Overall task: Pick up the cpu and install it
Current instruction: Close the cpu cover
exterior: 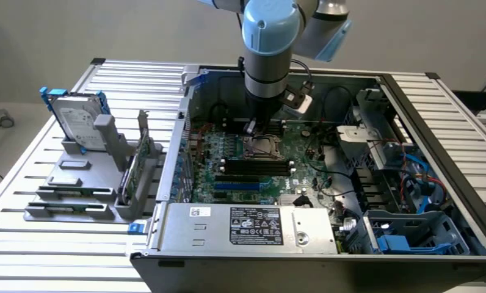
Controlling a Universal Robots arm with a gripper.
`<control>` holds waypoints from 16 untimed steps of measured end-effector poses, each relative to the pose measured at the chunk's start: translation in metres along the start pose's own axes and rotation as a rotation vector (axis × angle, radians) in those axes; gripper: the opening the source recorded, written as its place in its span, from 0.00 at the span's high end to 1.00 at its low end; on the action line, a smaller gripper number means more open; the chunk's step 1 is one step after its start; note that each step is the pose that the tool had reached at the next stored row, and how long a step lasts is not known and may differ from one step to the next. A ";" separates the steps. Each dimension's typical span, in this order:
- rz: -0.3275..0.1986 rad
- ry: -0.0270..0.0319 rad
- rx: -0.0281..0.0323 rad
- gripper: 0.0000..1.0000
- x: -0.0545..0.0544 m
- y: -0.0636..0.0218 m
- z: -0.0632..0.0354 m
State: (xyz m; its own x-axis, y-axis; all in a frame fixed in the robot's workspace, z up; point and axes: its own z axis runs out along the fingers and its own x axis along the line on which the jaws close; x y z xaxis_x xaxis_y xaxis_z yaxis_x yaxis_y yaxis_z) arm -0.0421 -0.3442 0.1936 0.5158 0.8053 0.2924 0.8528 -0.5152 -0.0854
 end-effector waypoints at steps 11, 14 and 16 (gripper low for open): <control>-0.003 0.0008 0.0016 0.89 -0.005 -0.0044 -0.0032; -0.003 0.0009 0.0016 0.89 -0.009 -0.0102 -0.0047; -0.003 0.0014 0.0022 0.89 -0.012 -0.0148 -0.0055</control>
State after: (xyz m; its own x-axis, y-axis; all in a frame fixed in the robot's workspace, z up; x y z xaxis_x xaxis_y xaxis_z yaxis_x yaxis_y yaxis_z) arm -0.0612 -0.3477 0.1966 0.5128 0.8066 0.2941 0.8547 -0.5118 -0.0865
